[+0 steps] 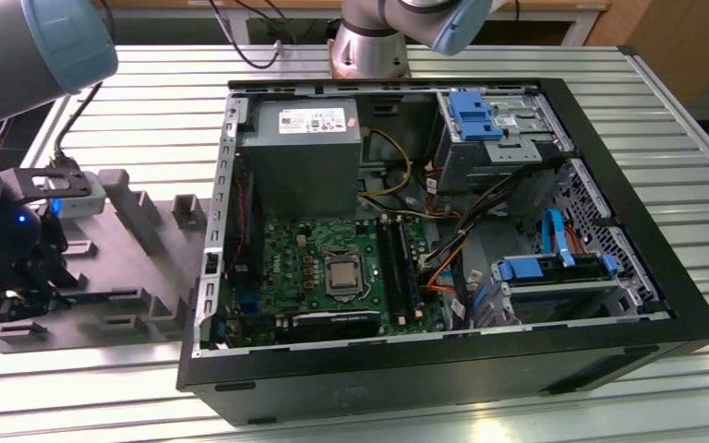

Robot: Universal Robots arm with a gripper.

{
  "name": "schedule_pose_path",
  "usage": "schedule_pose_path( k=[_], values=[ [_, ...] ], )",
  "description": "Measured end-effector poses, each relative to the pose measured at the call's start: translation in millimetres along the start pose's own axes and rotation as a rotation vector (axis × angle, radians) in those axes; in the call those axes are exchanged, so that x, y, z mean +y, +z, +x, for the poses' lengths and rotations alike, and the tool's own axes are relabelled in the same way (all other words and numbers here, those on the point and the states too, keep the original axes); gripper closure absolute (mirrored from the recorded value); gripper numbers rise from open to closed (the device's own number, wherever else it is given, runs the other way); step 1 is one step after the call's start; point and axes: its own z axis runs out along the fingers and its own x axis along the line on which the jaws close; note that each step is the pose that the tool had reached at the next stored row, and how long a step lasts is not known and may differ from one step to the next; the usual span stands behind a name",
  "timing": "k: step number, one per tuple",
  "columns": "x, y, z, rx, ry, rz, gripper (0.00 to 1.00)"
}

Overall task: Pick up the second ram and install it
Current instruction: 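Pick up the second ram and move it above second insertion slot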

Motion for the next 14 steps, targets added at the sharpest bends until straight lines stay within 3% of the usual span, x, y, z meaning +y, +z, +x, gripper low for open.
schedule_pose_path(
  k=[2, 3, 8, 12, 14],
  values=[
    [0.0, 0.0, 0.0, 0.0000, 0.000, 0.0000, 0.66],
    [0.0, 0.1, 0.0, -0.0001, 0.000, 0.0001, 0.73],
    [0.0, 0.2, 0.0, 0.0000, 0.000, 0.0011, 0.73],
    [0.3, 0.3, 0.0, 0.0004, 0.000, 0.0136, 0.73],
    [0.3, 0.3, 0.0, 0.0004, 0.000, 0.0152, 0.73]
  ],
)
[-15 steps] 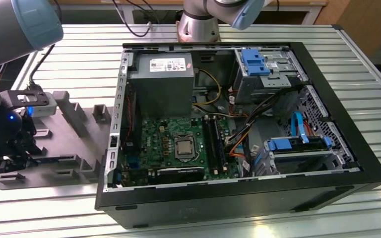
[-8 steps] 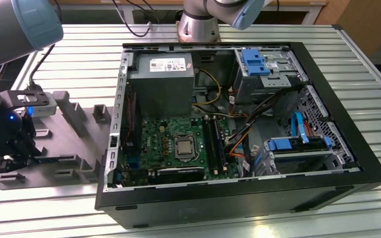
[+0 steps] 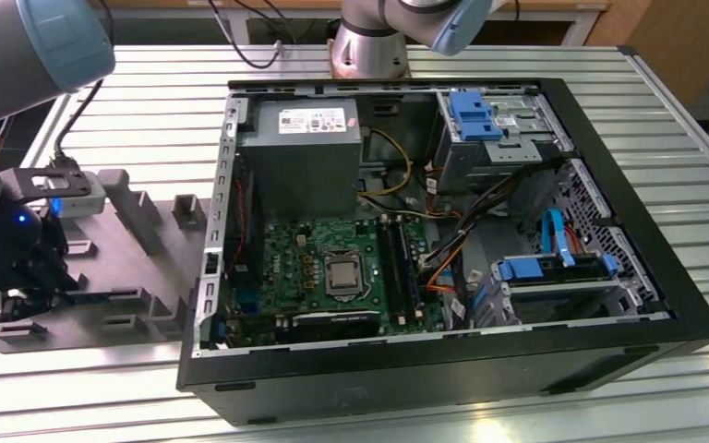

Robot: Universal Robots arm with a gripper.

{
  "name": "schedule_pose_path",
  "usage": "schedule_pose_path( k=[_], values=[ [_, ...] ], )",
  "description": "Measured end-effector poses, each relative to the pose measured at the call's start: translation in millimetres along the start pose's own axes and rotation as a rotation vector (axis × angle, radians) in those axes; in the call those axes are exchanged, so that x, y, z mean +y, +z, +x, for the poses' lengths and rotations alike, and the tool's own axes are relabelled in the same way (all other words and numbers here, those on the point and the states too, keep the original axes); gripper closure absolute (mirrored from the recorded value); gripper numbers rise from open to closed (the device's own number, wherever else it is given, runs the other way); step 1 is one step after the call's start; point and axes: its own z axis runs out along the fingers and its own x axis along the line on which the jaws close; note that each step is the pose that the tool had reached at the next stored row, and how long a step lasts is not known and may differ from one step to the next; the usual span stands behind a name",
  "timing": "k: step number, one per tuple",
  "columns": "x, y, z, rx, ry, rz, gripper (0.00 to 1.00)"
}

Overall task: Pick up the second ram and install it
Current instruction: 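Pick up the second ram and move it above second insertion slot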

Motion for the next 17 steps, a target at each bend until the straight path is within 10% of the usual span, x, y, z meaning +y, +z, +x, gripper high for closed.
schedule_pose_path(
  k=[17],
  values=[
    [0.1, -0.8, 0.0, 0.0001, 0.000, 0.0000, 0.81]
  ],
)
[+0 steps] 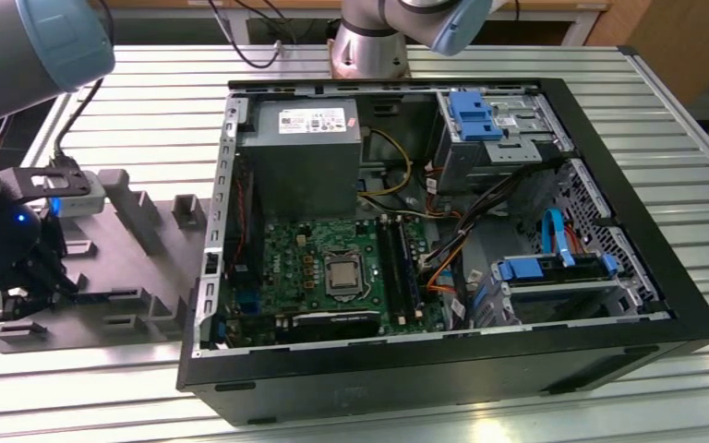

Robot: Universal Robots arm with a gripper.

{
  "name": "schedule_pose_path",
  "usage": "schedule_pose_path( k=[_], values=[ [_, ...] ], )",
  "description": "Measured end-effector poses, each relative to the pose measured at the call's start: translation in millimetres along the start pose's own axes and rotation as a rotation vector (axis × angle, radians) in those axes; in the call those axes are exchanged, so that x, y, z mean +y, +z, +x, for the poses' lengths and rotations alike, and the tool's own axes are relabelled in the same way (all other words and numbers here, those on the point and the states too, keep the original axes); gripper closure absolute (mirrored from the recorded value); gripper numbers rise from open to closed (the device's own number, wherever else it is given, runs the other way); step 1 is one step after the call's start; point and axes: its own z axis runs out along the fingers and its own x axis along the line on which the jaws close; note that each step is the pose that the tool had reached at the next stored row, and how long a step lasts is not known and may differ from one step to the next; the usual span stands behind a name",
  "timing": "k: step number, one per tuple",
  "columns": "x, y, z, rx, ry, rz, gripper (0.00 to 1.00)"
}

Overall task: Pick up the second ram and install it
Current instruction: 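Pick up the second ram and move it above second insertion slot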

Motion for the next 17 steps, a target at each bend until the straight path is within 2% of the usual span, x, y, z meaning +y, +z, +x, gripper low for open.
schedule_pose_path(
  k=[2, 3, 11, 14, 17],
  values=[
    [0.0, 0.0, 0.0, 0.0000, 0.000, 0.0000, 0.82],
    [0.0, 0.0, 0.0, 0.0000, 0.000, 0.0001, 0.89],
    [0.0, -0.2, 0.0, 0.0000, 0.000, 0.0000, 0.89],
    [0.0, -0.2, 0.0, -0.0007, 0.032, 0.0007, 0.89],
    [0.0, -0.1, 0.0, -0.0009, 0.033, 0.0009, 0.89]
  ],
)
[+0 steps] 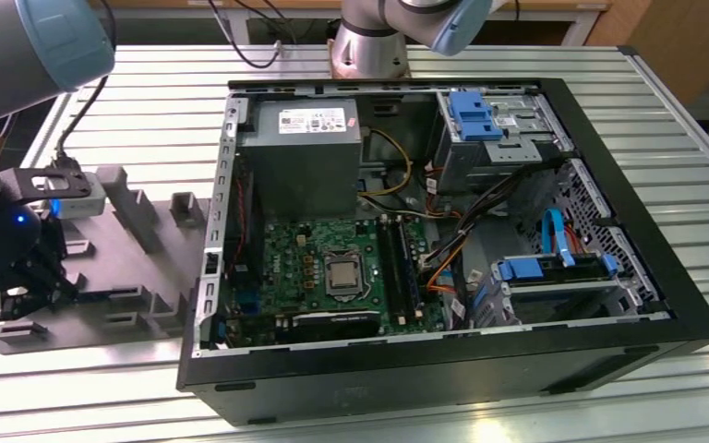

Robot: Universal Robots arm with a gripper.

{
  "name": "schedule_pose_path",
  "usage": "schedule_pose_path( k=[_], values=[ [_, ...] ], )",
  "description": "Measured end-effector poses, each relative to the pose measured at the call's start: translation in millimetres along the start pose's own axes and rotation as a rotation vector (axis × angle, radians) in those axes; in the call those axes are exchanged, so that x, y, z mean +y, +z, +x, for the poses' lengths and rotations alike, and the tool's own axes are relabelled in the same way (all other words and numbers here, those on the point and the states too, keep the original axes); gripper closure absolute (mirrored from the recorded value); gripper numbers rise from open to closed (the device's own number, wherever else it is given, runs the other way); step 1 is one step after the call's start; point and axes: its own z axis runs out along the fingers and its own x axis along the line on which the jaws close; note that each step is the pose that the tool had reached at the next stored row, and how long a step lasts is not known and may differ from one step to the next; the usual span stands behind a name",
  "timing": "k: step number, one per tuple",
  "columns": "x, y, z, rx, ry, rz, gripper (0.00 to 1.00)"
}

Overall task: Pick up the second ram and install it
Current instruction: 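Pick up the second ram and move it above second insertion slot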

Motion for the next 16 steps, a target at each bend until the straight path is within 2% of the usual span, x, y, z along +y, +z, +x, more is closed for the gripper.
schedule_pose_path(
  k=[16],
  values=[
    [0.1, -2.9, -0.1, 0.0001, 0.000, -0.0001, 0.89]
  ],
)
